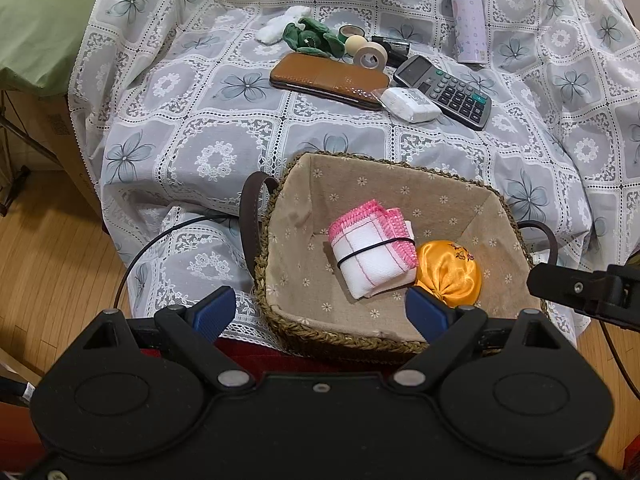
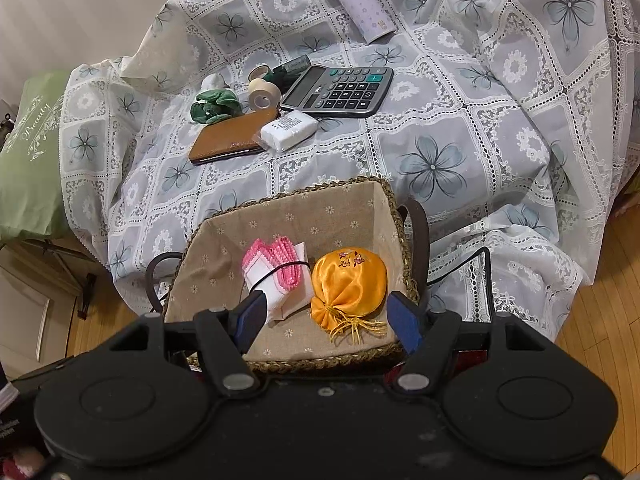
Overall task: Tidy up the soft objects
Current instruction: 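Lower the yellow pouch into the basket beside the towel and open the right tool, then lift both tools away from the basket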
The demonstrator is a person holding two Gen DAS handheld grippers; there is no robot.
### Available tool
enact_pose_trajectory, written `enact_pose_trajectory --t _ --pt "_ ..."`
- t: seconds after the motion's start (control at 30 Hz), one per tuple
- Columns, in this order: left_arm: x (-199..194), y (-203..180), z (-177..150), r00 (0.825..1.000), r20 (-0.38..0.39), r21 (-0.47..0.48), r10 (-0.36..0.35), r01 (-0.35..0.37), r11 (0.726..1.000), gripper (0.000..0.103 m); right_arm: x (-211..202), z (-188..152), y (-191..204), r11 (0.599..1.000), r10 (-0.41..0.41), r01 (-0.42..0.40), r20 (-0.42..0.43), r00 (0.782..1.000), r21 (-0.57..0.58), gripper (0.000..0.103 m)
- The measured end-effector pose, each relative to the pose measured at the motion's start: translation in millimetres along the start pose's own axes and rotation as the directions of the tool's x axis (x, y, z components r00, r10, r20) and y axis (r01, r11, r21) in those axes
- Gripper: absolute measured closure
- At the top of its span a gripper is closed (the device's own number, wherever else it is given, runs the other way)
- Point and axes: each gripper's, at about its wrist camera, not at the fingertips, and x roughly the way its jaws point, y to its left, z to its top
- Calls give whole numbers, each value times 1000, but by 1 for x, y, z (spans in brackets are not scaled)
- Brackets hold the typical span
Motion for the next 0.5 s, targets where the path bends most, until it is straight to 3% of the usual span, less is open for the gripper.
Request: enact_pose_trajectory --t 0.5 --pt "0 0 0 1000 1 -1 1 -1 1000 14 1 -1 1 1000 1 -1 -5 1000 2 36"
